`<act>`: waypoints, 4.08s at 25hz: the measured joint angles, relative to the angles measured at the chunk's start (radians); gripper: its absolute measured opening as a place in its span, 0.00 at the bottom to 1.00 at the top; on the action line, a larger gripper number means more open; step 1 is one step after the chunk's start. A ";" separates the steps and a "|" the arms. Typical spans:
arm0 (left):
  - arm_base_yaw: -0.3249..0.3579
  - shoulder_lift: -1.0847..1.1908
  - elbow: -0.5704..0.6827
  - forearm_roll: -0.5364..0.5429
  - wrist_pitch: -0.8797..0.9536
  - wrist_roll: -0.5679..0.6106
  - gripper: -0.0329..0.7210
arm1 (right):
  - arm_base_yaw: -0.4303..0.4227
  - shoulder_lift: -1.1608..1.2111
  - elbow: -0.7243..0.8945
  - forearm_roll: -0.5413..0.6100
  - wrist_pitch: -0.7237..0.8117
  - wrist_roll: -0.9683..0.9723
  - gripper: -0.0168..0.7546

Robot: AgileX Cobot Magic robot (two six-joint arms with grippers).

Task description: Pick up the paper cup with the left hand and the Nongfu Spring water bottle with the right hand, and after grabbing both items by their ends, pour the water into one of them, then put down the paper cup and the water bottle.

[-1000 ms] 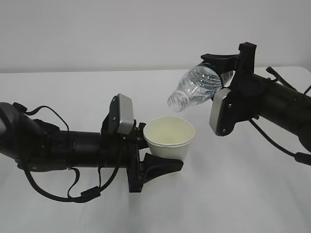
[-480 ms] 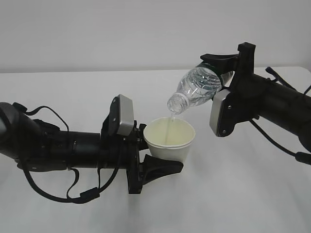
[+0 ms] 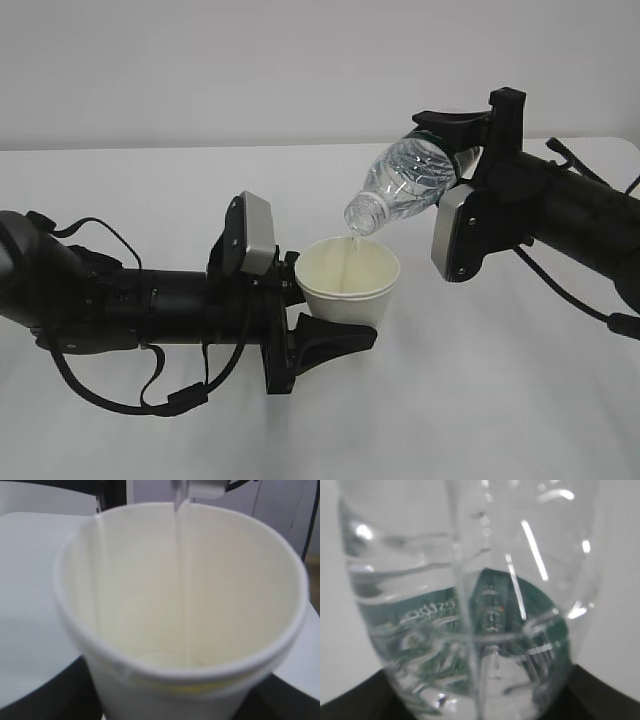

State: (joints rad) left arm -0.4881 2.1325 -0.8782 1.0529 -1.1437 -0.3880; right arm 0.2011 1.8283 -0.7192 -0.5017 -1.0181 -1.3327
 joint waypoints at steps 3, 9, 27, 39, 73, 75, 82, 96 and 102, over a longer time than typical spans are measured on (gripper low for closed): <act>0.000 0.000 0.000 -0.004 0.000 0.000 0.65 | 0.000 0.000 0.000 0.000 0.000 -0.002 0.60; 0.000 0.000 0.000 -0.008 0.000 0.000 0.65 | 0.000 0.000 0.000 0.000 0.000 -0.004 0.60; 0.000 0.000 0.000 -0.010 0.000 0.000 0.65 | 0.000 0.000 0.000 0.000 0.000 -0.023 0.60; 0.000 0.000 0.000 -0.016 0.000 0.000 0.65 | 0.000 0.000 0.000 0.000 0.000 -0.025 0.60; 0.000 0.000 0.000 -0.016 0.000 0.000 0.64 | 0.000 0.000 0.000 -0.004 -0.029 -0.025 0.60; 0.000 0.000 0.000 -0.016 0.000 0.000 0.64 | 0.000 0.000 0.000 -0.004 -0.029 -0.025 0.60; 0.000 0.000 0.000 -0.016 0.000 0.000 0.64 | 0.000 0.000 0.000 -0.004 -0.029 -0.025 0.60; 0.000 0.000 0.000 -0.016 0.000 0.000 0.64 | 0.000 0.000 0.000 -0.006 -0.031 -0.025 0.60; 0.000 0.000 0.000 -0.016 0.000 0.000 0.64 | 0.000 0.000 0.000 -0.006 -0.031 -0.025 0.60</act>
State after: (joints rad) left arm -0.4881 2.1325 -0.8782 1.0367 -1.1437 -0.3880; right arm 0.2011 1.8283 -0.7192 -0.5075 -1.0487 -1.3573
